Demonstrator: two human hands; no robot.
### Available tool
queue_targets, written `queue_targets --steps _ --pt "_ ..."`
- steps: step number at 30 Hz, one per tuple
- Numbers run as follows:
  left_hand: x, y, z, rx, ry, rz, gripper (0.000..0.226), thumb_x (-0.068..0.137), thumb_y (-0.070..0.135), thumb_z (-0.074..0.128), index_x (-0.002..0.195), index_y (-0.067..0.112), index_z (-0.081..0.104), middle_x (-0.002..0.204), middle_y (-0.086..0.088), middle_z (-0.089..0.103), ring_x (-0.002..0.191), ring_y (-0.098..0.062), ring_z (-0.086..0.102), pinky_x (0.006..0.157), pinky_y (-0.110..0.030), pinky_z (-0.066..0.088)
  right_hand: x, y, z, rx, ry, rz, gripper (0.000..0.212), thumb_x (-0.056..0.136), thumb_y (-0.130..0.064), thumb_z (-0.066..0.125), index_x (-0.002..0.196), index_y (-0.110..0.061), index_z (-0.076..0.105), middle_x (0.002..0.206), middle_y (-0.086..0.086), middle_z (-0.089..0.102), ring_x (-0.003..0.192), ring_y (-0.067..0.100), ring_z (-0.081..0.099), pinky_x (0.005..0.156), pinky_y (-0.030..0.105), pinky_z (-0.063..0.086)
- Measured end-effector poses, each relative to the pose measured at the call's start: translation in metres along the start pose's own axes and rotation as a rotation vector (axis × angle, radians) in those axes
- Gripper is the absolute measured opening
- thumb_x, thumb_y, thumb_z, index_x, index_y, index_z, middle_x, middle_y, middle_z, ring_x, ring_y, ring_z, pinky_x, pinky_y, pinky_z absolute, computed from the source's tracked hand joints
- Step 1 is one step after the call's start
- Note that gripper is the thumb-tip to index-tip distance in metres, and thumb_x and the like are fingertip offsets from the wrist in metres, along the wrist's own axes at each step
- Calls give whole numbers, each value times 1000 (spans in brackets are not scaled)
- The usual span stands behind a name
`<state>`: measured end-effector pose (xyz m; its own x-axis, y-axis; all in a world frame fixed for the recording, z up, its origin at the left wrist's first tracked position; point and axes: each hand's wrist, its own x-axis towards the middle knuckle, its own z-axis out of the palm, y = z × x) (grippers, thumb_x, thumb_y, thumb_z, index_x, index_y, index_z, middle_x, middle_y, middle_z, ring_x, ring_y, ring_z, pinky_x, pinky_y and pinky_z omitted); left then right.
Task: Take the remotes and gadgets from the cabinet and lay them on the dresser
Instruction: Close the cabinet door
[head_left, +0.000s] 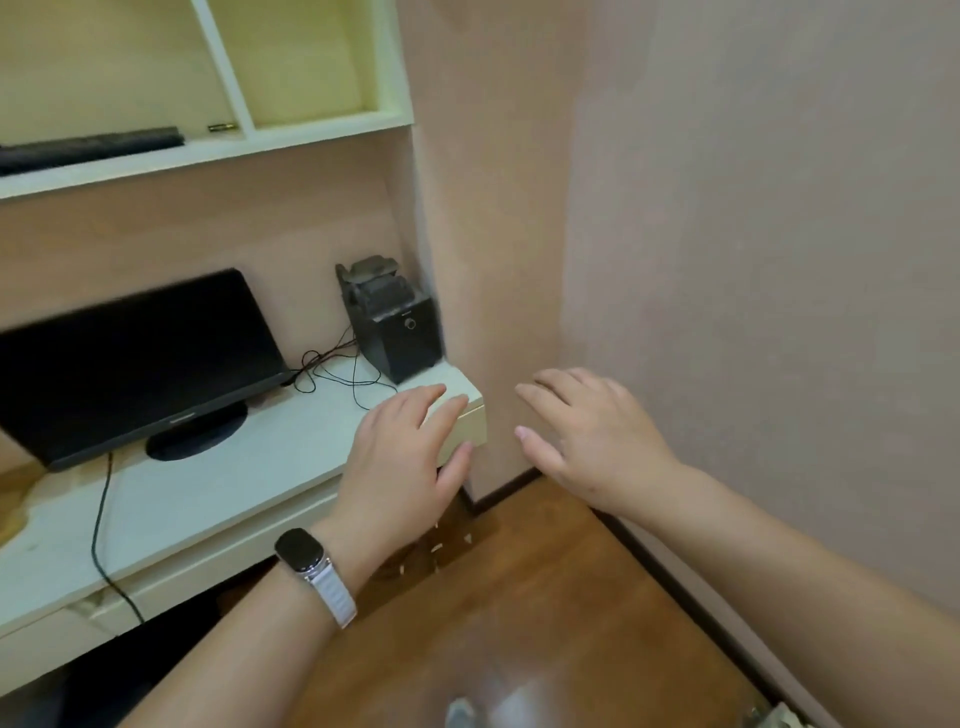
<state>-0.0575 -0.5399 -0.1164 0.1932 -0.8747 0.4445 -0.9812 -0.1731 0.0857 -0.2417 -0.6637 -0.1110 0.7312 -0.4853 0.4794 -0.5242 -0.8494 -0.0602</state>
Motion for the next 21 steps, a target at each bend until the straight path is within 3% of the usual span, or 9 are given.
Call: queue_targets --steps 9,21 --pt "118 -119 29 10 44 -2 48 93 46 50 137 26 52 138 3 54 129 -18 46 106 -38 35 159 8 53 -81 -45 2 53 93 -49 37 125 -16 61 123 7 64 113 28 57 89 40 47" --pt "233 -237 16 67 268 94 44 88 38 56 125 16 62 129 -7 60 119 -28 54 99 -41 37 308 2 85 -130 106 -35 49 90 -46 43 118 -12 64 114 10 65 101 33 60 78 40 47"
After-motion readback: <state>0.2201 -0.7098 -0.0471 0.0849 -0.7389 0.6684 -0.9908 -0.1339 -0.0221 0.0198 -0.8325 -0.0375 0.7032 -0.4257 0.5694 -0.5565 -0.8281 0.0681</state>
